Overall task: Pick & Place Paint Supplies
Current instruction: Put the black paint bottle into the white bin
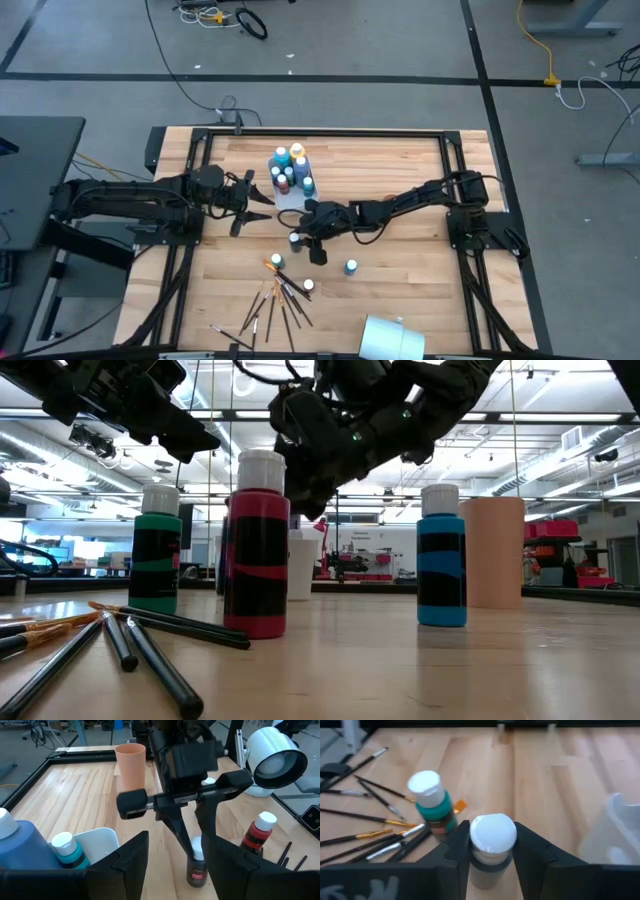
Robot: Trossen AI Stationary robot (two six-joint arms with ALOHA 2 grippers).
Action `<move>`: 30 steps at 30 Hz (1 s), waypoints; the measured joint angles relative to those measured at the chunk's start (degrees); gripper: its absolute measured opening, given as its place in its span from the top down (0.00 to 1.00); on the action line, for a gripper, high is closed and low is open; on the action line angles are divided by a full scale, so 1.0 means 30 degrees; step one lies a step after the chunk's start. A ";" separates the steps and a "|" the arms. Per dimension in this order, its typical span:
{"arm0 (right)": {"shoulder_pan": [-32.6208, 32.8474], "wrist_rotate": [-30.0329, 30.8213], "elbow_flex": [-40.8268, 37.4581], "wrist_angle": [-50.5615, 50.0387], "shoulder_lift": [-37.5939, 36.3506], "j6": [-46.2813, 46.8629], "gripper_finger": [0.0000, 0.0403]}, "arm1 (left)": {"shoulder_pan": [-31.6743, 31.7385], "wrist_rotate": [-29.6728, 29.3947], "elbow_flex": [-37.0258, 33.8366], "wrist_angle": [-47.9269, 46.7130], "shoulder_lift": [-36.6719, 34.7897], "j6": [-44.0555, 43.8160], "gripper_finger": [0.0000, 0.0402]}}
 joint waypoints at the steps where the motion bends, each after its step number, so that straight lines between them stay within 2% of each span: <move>1: -0.0022 0.0431 0.0000 -0.0195 -0.0214 -0.0001 0.72 | -0.0007 0.0003 0.0000 0.0000 0.0000 0.0000 0.52; 5: -0.0177 0.1978 0.0164 -0.0112 -0.1125 -0.0399 0.72 | -0.0007 0.0000 -0.0007 -0.0022 0.0000 0.0000 0.52; 10: -0.0576 0.4550 0.0955 0.0067 -0.2275 -0.1904 0.67 | 0.0000 0.0000 -0.0009 -0.0007 0.0000 0.0000 0.52; 13: -0.1100 0.5868 0.1500 -0.0099 -0.2311 -0.2371 0.69 | -0.0003 0.0000 -0.0015 0.0000 0.0000 0.0000 0.52; 17: -0.1977 0.6001 0.1661 -0.0323 -0.2311 -0.1802 0.71 | 0.0000 0.0000 -0.0015 0.0003 0.0000 0.0000 0.52; 21: -0.2674 0.5996 0.1654 -0.1172 -0.2173 -0.1399 0.69 | 0.0000 0.0000 -0.0014 0.0007 0.0000 0.0000 0.52; 30: -0.3289 0.6237 0.1647 -0.1199 -0.0466 -0.2209 0.70 | -0.0007 0.0000 -0.0015 0.0007 -0.0003 0.0000 0.52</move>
